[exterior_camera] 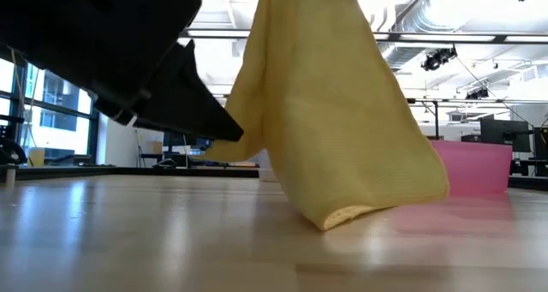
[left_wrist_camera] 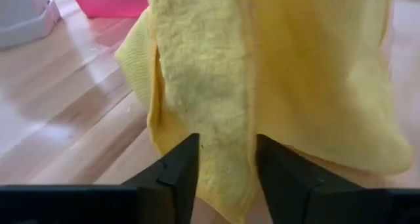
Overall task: Roll microfiber towels into tight, uniform cylinder then place into a basket
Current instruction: Fold the yellow towel
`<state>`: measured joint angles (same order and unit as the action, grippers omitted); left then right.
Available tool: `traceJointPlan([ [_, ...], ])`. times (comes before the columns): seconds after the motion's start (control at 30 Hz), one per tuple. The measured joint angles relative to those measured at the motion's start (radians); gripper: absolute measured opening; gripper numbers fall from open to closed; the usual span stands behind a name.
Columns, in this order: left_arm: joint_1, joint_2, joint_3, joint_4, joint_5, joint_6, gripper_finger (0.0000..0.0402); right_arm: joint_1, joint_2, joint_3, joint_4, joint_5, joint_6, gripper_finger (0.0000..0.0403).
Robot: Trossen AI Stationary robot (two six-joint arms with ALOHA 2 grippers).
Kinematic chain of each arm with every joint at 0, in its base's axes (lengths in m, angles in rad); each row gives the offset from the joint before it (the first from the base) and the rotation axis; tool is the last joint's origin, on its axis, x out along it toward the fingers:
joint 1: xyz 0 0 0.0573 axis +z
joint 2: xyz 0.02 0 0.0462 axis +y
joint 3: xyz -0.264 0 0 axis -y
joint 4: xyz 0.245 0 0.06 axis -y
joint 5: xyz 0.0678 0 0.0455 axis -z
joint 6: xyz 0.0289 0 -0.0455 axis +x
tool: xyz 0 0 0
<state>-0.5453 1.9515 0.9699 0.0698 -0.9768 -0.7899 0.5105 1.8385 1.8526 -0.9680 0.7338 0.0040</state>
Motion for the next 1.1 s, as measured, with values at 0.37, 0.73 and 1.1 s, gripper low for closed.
traceJointPlan([
  [0.37,-0.012,-0.094,0.000,-0.032,0.000,0.264,0.0014,0.022,0.000,0.000,-0.024,-0.044,0.224,0.0000],
  [0.73,-0.107,-0.406,0.000,-0.230,-0.108,0.411,0.0001,0.138,0.000,-0.001,0.160,0.031,0.235,0.0000],
  [1.1,-0.240,-0.642,0.000,-0.231,-0.299,0.613,0.0000,0.166,0.014,-0.003,0.400,0.163,-0.030,0.0000],
])
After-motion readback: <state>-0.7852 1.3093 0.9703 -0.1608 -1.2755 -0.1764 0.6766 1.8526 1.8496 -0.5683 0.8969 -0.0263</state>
